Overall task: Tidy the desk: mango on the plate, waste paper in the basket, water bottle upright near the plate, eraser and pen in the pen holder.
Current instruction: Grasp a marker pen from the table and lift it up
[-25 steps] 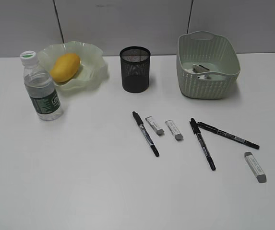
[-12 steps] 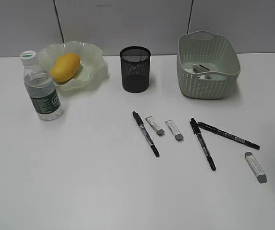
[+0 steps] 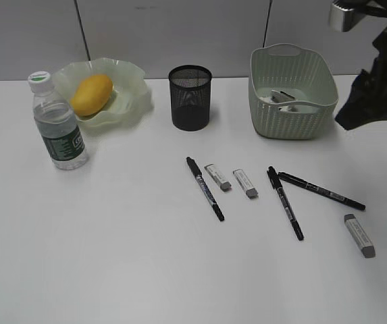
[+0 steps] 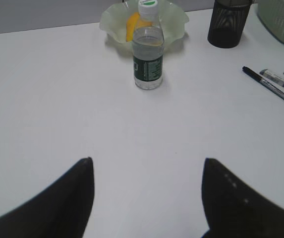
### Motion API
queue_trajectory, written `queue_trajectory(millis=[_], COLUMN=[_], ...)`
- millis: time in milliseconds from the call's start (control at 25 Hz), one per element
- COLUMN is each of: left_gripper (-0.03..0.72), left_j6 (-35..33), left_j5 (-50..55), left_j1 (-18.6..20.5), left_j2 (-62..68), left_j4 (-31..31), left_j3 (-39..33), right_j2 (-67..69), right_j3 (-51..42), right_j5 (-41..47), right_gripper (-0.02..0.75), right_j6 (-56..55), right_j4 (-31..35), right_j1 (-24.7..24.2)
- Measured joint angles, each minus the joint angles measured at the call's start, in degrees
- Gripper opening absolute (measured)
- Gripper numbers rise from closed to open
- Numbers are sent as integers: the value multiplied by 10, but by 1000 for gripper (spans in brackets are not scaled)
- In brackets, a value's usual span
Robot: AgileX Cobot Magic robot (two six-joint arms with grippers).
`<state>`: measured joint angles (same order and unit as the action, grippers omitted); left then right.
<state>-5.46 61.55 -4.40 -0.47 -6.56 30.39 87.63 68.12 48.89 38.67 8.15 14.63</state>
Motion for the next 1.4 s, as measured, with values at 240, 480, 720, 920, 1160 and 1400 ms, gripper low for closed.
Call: queue_trajectory(millis=[240, 480, 720, 920, 1160, 1400], left_gripper=[500, 498, 498, 498, 492, 490], left_j6=[0, 0, 0, 0, -1, -1], left_j5=[0, 0, 0, 0, 0, 0], left_j1=[0, 0, 0, 0, 0, 0], left_j2=[0, 0, 0, 0, 0, 0], left_j4=[0, 0, 0, 0, 0, 0], left_j3=[0, 0, 0, 0, 0, 0], right_j2=[54, 136, 195, 225, 255, 269], right_j3=[1, 1, 2, 2, 2, 2], right_j5=[-84, -88, -104, -131, -139, -171], right_gripper=[489, 482, 351, 272, 259, 259], right_j6=[140, 171, 172, 173, 175, 178], right_j4=[1, 12, 27, 52, 57, 59], right_j1=[0, 0, 0, 0, 0, 0])
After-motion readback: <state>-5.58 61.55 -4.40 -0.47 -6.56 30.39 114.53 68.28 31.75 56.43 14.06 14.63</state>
